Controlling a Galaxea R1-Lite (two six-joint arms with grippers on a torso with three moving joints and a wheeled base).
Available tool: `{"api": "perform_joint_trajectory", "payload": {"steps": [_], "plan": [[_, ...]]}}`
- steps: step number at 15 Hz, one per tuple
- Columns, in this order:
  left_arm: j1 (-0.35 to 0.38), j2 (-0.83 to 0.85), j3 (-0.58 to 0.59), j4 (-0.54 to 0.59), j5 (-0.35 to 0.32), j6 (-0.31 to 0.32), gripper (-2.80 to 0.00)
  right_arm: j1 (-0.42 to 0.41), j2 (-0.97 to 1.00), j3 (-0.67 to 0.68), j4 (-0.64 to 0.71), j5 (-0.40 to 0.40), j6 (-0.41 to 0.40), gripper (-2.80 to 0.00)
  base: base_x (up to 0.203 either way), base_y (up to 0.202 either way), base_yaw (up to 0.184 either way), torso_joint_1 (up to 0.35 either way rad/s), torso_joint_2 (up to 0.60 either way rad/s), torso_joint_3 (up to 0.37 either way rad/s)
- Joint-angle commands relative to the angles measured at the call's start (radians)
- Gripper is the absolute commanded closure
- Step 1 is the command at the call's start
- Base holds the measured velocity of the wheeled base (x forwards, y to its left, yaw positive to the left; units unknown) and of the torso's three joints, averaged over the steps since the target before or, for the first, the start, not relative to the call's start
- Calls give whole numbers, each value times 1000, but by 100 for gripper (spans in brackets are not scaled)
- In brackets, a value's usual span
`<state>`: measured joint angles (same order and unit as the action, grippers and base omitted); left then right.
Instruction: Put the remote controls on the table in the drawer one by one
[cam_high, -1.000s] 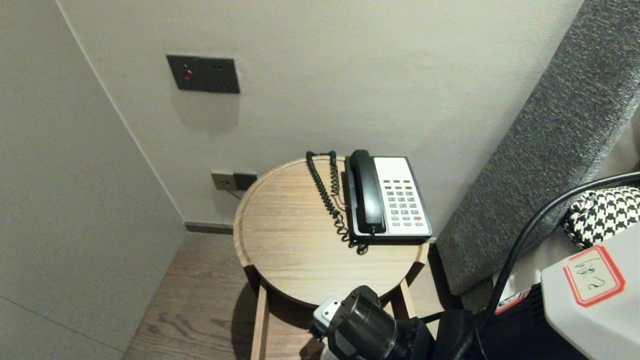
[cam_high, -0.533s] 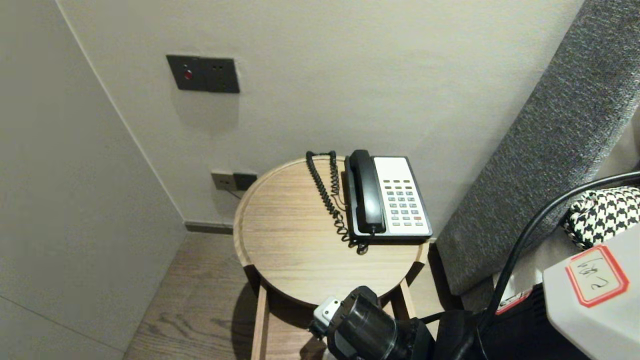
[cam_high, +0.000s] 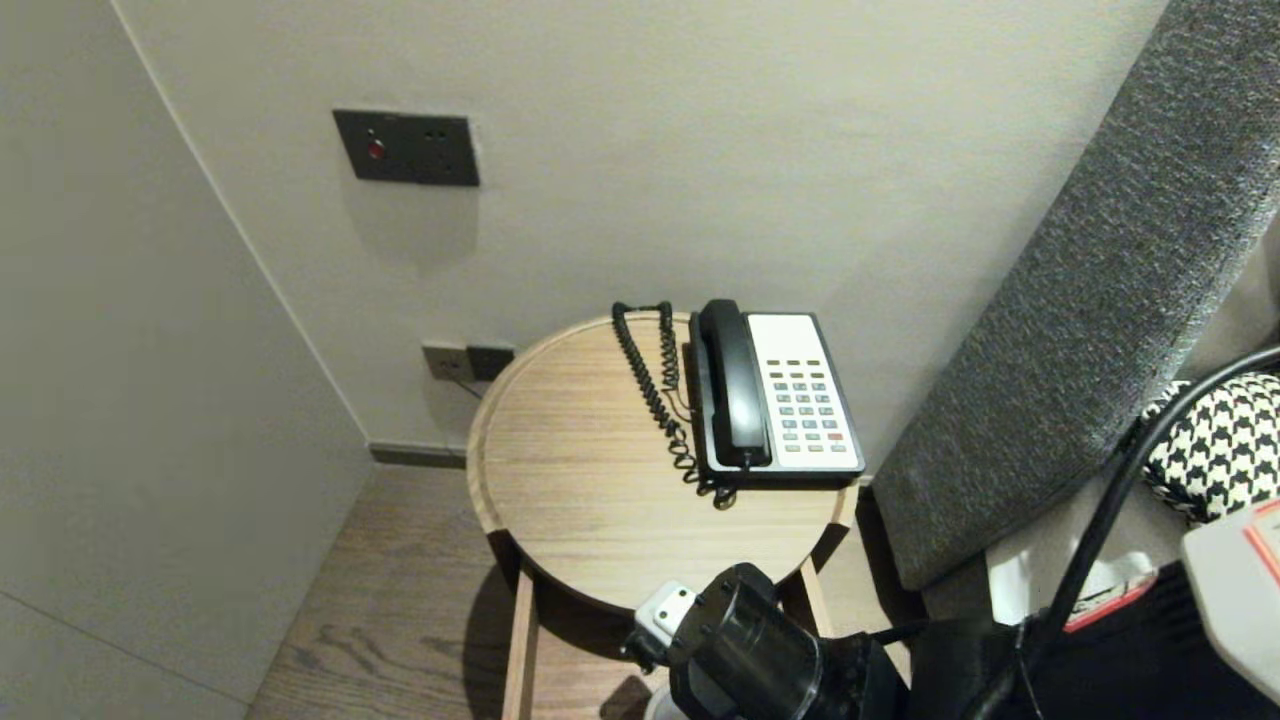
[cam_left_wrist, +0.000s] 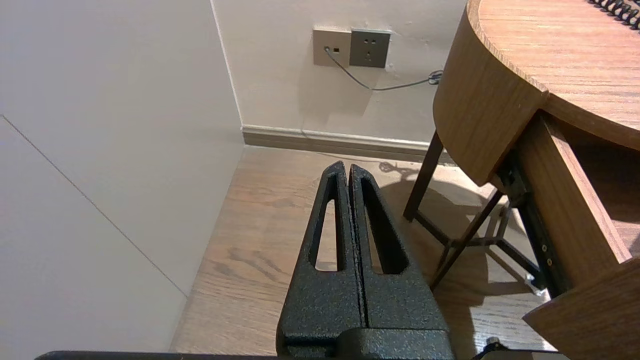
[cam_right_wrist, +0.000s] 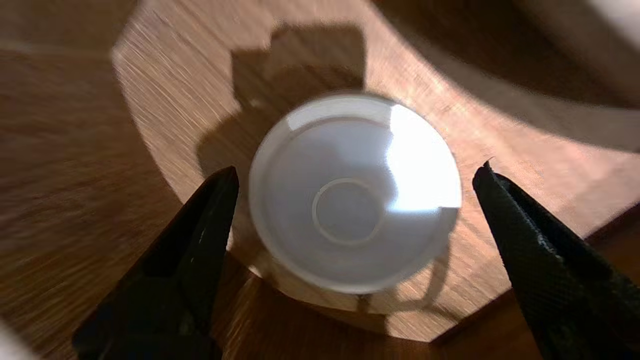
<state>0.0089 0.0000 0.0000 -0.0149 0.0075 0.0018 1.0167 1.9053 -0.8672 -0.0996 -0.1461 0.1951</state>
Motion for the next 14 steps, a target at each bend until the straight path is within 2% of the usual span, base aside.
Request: {"api": "perform_joint_trajectory", "payload": {"steps": [1, 3, 9, 14], "plan": [[0, -2, 0, 0, 0, 0, 0, 4, -73, 8, 1, 0, 7, -280, 0, 0, 0, 0, 0, 0], [0, -2, 0, 0, 0, 0, 0, 2, -114, 34, 0, 1, 47, -280, 0, 0, 0, 0, 0, 0], [0, -2, 0, 0, 0, 0, 0, -17, -270, 122, -1, -2, 77, -280, 0, 0, 0, 0, 0, 0], [0, -2, 0, 1, 0, 0, 0, -123, -423, 158, 0, 0, 86, -280, 0, 0, 0, 0, 0, 0]]}}
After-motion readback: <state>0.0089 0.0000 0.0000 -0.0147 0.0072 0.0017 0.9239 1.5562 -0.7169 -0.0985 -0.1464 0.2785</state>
